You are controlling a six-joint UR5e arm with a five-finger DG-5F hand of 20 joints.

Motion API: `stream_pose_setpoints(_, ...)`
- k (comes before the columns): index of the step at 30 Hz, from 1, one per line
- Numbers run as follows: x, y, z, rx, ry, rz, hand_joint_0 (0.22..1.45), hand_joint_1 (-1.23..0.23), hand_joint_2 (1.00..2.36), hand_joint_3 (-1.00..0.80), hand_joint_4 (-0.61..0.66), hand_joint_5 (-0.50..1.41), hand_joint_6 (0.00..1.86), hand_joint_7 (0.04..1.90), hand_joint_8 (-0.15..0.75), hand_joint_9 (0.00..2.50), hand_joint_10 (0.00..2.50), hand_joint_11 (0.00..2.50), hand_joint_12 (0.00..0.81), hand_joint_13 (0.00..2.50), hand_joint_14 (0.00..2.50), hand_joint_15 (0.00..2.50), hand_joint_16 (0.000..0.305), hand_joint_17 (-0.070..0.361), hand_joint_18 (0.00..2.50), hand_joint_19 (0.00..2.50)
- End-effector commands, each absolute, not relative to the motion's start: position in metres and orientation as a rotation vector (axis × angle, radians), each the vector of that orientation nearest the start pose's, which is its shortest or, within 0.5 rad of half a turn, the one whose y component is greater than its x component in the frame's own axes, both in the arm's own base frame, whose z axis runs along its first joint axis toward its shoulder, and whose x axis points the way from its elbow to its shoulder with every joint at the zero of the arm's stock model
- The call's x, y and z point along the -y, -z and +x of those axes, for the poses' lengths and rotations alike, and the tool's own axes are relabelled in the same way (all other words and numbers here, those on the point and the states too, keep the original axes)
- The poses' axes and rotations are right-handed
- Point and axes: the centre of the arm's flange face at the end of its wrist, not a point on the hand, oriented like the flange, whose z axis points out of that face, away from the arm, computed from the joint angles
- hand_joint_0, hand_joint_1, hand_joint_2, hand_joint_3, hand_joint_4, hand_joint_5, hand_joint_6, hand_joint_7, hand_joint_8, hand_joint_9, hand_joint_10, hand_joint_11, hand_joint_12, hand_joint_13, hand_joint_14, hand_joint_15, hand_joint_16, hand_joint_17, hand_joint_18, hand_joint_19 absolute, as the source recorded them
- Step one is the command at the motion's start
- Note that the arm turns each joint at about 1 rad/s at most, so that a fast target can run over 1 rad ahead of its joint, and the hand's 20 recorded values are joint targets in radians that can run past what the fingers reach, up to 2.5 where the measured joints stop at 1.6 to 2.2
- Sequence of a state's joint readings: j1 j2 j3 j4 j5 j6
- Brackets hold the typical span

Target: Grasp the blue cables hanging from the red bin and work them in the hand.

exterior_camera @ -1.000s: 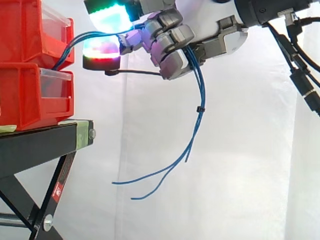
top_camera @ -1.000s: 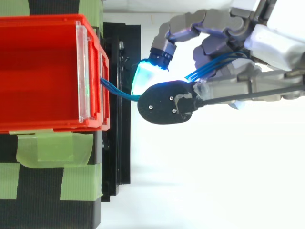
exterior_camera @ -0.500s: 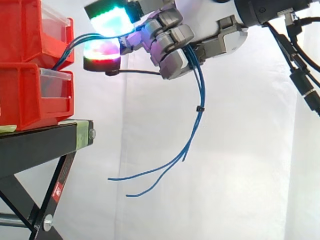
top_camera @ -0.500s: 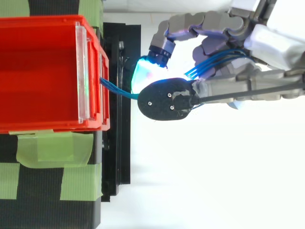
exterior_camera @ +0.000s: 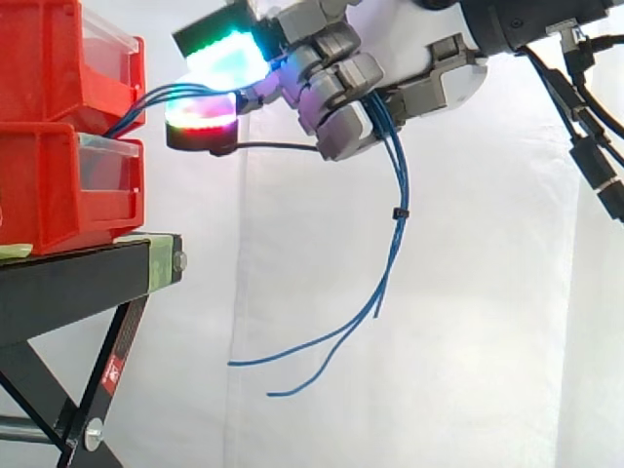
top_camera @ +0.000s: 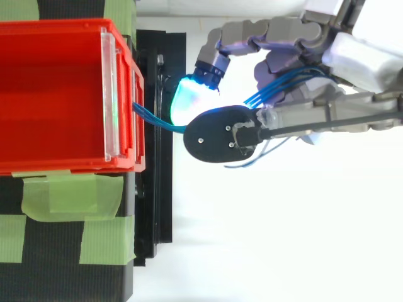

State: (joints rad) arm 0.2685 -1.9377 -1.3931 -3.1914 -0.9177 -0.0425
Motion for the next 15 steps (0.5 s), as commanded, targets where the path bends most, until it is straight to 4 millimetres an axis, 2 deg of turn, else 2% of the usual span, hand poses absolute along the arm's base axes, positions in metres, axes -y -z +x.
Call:
stream_pose_setpoints(1, 0.0304, -0.3691, 0.6191, -1.154, -0.704, 1.421, 1.20, -0.64, 1.07, 0.16, 0.22, 0.19, 0.20, 1.20, 0.511, 0.78, 2.50, 2.50, 0.522, 0.83, 2.50, 1.89, 0.060, 0.134, 1.20, 1.37)
stream_pose_setpoints(2, 0.0301, -0.3693, 0.6197, -1.148, -0.713, 1.424, 1.18, -0.65, 1.00, 0.08, 0.22, 0.19, 0.20, 1.20, 0.511, 0.78, 2.50, 2.50, 0.522, 0.83, 2.50, 1.89, 0.060, 0.134, 1.20, 1.37)
stream_pose_setpoints(4, 0.0297, -0.3697, 0.6206, -1.133, -0.731, 1.431, 1.08, -0.65, 1.02, -0.35, 0.23, 0.17, 0.16, 1.22, 0.511, 0.78, 2.50, 2.50, 0.522, 0.83, 2.50, 1.89, 0.060, 0.134, 1.20, 1.37)
stream_pose_setpoints(5, 0.0297, -0.3697, 0.6206, -1.133, -0.731, 1.431, 1.09, -0.64, 1.02, -0.52, 0.24, 0.18, 0.12, 1.22, 0.511, 0.78, 2.50, 2.50, 0.522, 0.83, 2.50, 1.89, 0.060, 0.134, 1.20, 1.37)
stream_pose_setpoints(6, 0.0294, -0.3696, 0.6207, -1.130, -0.740, 1.437, 1.15, -0.63, 1.02, -0.50, 0.24, 0.19, 0.10, 1.22, 0.511, 0.78, 2.50, 2.50, 0.522, 0.83, 2.50, 1.89, 0.060, 0.134, 1.20, 1.37)
stream_pose_setpoints(7, 0.0294, -0.3696, 0.6207, -1.129, -0.741, 1.438, 1.18, -0.65, 1.01, -0.35, 0.23, 0.20, 0.05, 1.24, 0.511, 0.78, 2.50, 2.50, 0.522, 0.83, 2.50, 1.89, 0.060, 0.134, 1.20, 1.37)
stream_pose_setpoints(8, 0.0293, -0.3696, 0.6208, -1.130, -0.742, 1.438, 1.20, -0.66, 1.01, -0.11, 0.23, 0.23, 0.01, 1.26, 0.511, 0.78, 2.50, 2.50, 0.522, 0.83, 2.50, 1.89, 0.060, 0.134, 1.20, 1.37)
stream_pose_setpoints(9, 0.0293, -0.3696, 0.6208, -1.131, -0.741, 1.437, 1.22, -0.66, 1.00, 0.03, 0.23, 0.25, 0.00, 1.26, 0.511, 0.78, 2.50, 2.50, 0.522, 0.83, 2.50, 1.89, 0.060, 0.134, 1.20, 1.37)
stream_pose_setpoints(10, 0.0294, -0.3694, 0.6204, -1.132, -0.740, 1.438, 1.21, -0.65, 1.01, 0.08, 0.22, 0.26, 0.01, 1.26, 0.511, 0.78, 2.50, 2.50, 0.522, 0.83, 2.50, 1.89, 0.060, 0.134, 1.20, 1.37)
stream_pose_setpoints(11, 0.0294, -0.3694, 0.6204, -1.132, -0.740, 1.438, 1.17, -0.65, 1.00, 0.02, 0.23, 0.26, 0.01, 1.26, 0.511, 0.78, 2.50, 2.50, 0.522, 0.83, 2.50, 1.89, 0.060, 0.134, 1.20, 1.37)
stream_pose_setpoints(12, 0.0293, -0.3693, 0.6203, -1.134, -0.741, 1.439, 1.11, -0.65, 1.02, -0.23, 0.24, 0.25, 0.00, 1.27, 0.511, 0.78, 2.50, 2.50, 0.522, 0.83, 2.50, 1.89, 0.060, 0.134, 1.20, 1.37)
stream_pose_setpoints(13, 0.0288, -0.3690, 0.6200, -1.142, -0.742, 1.439, 1.08, -0.64, 1.02, -0.39, 0.24, 0.24, 0.00, 1.26, 0.511, 0.78, 2.50, 2.50, 0.522, 0.83, 2.50, 1.89, 0.060, 0.134, 1.20, 1.37)
stream_pose_setpoints(14, 0.0288, -0.3689, 0.6199, -1.144, -0.742, 1.439, 1.08, -0.64, 1.02, -0.44, 0.24, 0.24, 0.00, 1.25, 0.511, 0.78, 2.50, 2.50, 0.522, 0.83, 2.50, 1.89, 0.060, 0.134, 1.20, 1.37)
stream_pose_setpoints(15, 0.0284, -0.3689, 0.6202, -1.145, -0.746, 1.438, 1.13, -0.64, 1.02, -0.32, 0.24, 0.24, 0.00, 1.24, 0.511, 0.78, 2.50, 2.50, 0.522, 0.83, 2.50, 1.89, 0.060, 0.134, 1.20, 1.37)
